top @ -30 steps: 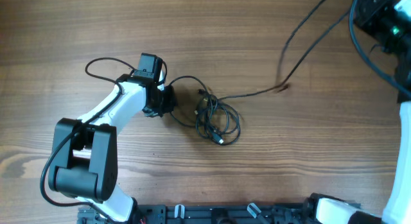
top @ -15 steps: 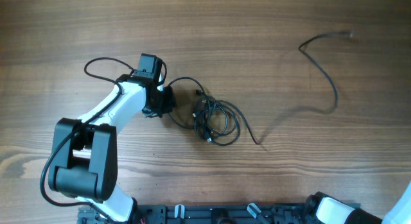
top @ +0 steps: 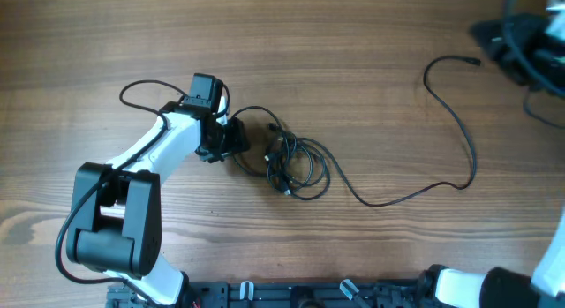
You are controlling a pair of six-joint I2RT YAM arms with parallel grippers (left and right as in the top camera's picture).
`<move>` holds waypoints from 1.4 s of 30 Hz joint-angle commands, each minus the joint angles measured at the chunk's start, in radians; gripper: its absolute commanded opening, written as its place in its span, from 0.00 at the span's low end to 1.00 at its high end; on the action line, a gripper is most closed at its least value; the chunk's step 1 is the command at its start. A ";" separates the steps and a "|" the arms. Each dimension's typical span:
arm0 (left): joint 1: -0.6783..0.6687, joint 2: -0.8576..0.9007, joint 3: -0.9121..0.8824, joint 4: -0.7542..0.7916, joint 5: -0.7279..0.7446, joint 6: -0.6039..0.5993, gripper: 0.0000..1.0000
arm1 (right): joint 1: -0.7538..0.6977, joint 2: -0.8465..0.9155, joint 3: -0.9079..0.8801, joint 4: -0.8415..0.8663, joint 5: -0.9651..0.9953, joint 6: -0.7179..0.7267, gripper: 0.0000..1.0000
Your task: Untangle cables
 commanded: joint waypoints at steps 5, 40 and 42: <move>0.048 -0.021 0.014 0.113 0.361 0.009 0.57 | 0.257 0.173 0.002 -0.119 0.233 -0.214 0.57; 0.196 -0.021 0.014 0.135 0.416 0.042 0.56 | 0.536 0.408 -0.739 -0.048 0.249 -0.248 0.64; 0.196 -0.021 0.014 0.135 0.410 0.042 0.56 | 0.553 0.408 -0.758 -0.034 0.246 -0.227 0.62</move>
